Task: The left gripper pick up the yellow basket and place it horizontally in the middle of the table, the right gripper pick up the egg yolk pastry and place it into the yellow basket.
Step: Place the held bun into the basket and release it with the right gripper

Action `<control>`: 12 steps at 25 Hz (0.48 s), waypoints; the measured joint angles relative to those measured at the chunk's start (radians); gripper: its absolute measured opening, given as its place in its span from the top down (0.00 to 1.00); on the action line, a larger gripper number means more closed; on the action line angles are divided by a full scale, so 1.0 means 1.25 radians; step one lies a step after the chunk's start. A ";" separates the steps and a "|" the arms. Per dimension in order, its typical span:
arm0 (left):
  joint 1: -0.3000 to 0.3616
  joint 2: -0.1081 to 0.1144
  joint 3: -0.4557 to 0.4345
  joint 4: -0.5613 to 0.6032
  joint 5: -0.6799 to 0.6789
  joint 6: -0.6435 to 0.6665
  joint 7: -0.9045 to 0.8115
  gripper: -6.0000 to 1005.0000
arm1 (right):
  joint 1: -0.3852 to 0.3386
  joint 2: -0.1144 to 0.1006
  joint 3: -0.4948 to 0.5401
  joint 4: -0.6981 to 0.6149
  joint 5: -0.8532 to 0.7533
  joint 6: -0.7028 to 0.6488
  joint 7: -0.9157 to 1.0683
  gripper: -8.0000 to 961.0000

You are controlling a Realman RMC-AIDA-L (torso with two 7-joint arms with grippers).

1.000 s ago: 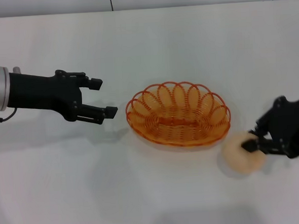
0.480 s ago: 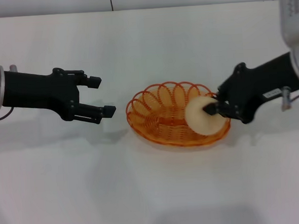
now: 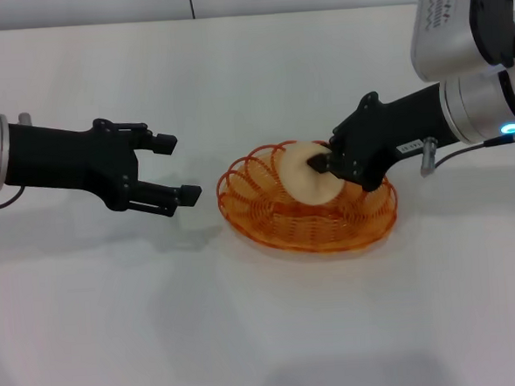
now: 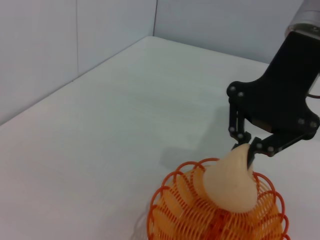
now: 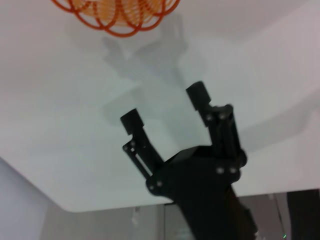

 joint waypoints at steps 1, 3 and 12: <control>0.000 0.000 0.000 0.000 0.000 0.000 0.000 0.12 | 0.000 0.000 -0.001 0.003 0.004 0.007 0.000 0.94; 0.000 0.000 0.000 0.000 -0.001 0.000 0.000 0.12 | 0.000 0.000 -0.002 0.006 0.008 0.024 0.000 0.95; 0.001 0.000 -0.001 0.000 0.003 0.000 -0.002 0.12 | 0.000 0.000 -0.015 0.017 0.010 0.034 0.000 0.90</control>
